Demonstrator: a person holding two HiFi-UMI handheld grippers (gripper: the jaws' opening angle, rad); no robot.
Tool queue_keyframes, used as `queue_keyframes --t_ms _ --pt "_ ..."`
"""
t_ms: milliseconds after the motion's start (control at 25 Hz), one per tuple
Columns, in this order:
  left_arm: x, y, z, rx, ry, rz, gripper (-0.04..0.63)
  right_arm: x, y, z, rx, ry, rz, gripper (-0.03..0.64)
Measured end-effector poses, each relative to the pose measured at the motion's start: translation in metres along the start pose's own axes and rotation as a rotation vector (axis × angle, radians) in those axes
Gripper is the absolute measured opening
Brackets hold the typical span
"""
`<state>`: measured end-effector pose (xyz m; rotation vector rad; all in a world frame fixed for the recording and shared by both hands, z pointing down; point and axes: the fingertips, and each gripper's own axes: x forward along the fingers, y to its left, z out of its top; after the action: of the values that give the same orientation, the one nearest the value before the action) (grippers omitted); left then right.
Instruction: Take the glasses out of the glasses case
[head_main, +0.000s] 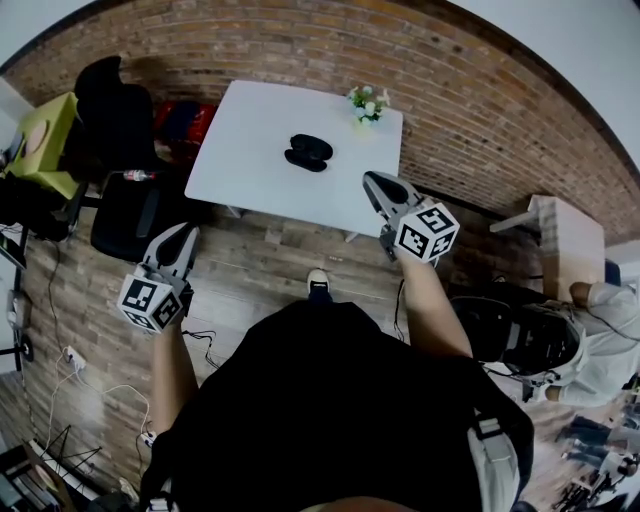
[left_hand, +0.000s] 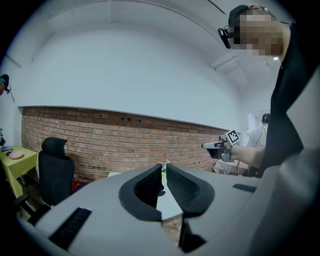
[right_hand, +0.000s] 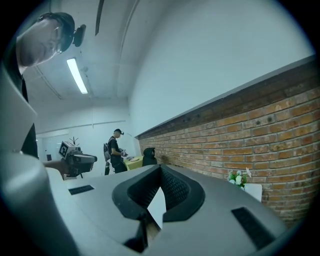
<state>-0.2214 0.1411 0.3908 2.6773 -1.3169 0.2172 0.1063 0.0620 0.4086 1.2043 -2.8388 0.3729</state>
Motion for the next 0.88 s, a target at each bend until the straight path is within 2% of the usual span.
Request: queue_keyframes --t_ms 880 --pt "0.042 0.03 -0.007 -0.014 0.033 0.017 0.035 0.038 -0.04 0.0 0.012 0.029 0.01 0.015"
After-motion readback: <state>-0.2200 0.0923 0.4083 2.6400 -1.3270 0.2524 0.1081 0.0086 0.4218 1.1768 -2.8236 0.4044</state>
